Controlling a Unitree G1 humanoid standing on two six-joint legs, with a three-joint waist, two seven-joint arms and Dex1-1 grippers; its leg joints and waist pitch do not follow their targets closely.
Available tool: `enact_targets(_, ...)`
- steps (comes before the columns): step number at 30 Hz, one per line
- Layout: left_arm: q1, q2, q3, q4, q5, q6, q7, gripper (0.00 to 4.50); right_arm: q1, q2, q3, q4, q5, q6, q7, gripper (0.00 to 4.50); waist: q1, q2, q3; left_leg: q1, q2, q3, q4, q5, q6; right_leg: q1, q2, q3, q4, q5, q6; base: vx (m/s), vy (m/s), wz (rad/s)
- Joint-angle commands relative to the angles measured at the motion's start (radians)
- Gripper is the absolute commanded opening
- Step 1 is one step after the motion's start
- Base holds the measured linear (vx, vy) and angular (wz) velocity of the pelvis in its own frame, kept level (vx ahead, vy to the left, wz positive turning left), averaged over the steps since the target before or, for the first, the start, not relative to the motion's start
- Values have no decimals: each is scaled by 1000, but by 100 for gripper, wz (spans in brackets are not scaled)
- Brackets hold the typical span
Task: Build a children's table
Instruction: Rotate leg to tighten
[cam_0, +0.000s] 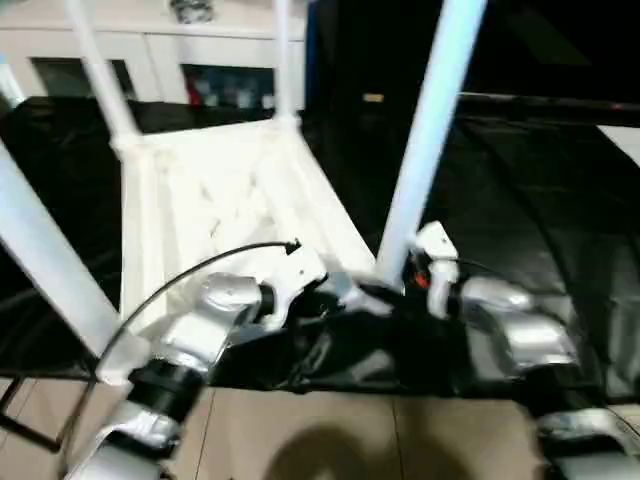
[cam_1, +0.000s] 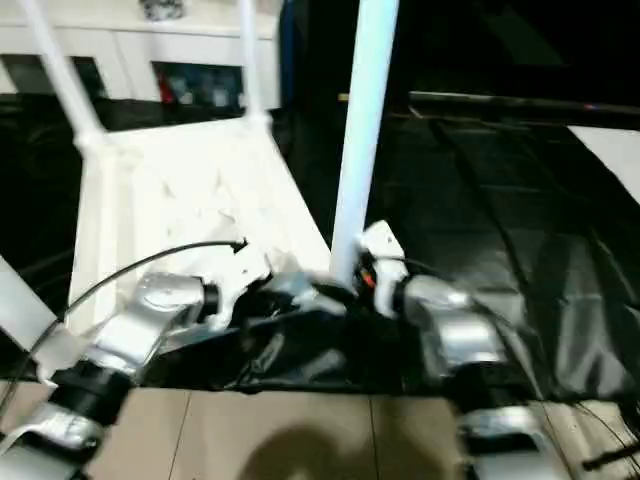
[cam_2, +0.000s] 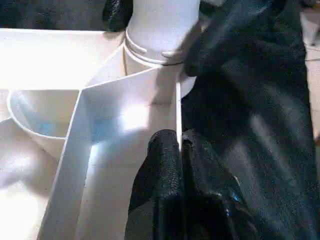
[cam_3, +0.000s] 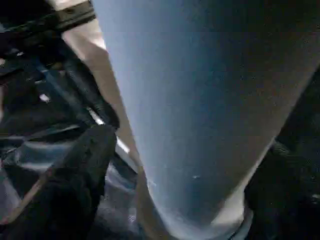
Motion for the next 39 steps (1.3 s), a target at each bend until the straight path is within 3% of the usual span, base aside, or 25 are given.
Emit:
enact_targets(1,-11,-17,-21,-45,-38,-32,-38,0,19,5,68,6,-20,25,56,424,0,-3,-63,10,32,0,-55,-174,75,47,-57,23,-47,-107,-257,0,0,0)
enact_targets(2,-12,-9,-22,-45,-40,-32,-48,0,16,-5,75,6,-25,22,65,444,0,-4,-63,10,32,1,-55,-172,78,47,-57,23,-47,-101,-261,0,0,0)
enact_targets(7,-17,10,-24,-43,-45,-38,-66,0,0,-12,83,40,-60,-43,35,444,0,-7,-57,12,31,2,-57,-225,57,44,-60,24,-57,-216,-243,0,0,0)
enact_targets(10,-15,14,-25,-46,-47,-39,-76,0,-3,-11,83,38,-51,-45,37,412,-1,-6,-56,14,32,0,-59,-244,43,43,-60,24,-60,-256,-226,0,0,0)
enact_targets(17,-9,19,-29,-47,-50,-39,-81,0,4,-12,83,34,-47,-50,37,356,1,-7,-62,13,30,2,-54,-193,59,47,-58,24,-51,-168,-243,0,0,0)
enact_targets(23,-10,25,-28,-45,-52,-40,-79,0,-4,-10,77,59,-54,-67,25,291,2,-5,-61,13,30,2,-54,-197,60,47,-57,23,-51,-170,-249,0,0,0)
enact_targets(31,-10,15,-17,-35,-39,-36,-28,0,20,22,81,50,-51,-65,-9,262,1,-5,-63,12,30,2,-53,-191,60,48,-57,23,-48,-159,-249,0,0,0)
enact_targets(34,-29,-25,-5,1,-7,-24,80,0,33,82,56,56,-43,-43,-111,259,0,-6,-57,15,30,2,-56,-226,47,43,-57,24,-55,-214,-237,0,0,0)
enact_targets(37,-48,-66,5,31,14,-10,167,0,32,136,34,72,-45,-22,-214,259,-6,-6,-52,18,28,-1,-61,-289,15,38,-58,24,-67,-341,-200,0,0,0)
enact_targets(38,-66,-106,17,55,25,5,243,0,22,185,13,95,-43,-3,-301,259,-8,-6,-52,19,26,-5,-63,-318,0,35,-58,22,-74,-412,-170,0,0,0)
enact_targets(39,-66,-107,18,56,26,5,245,0,21,186,12,95,-43,-2,-303,259,-10,-1,-51,21,26,-5,-63,-331,-4,31,-57,23,-76,-427,-165,0,0,0)
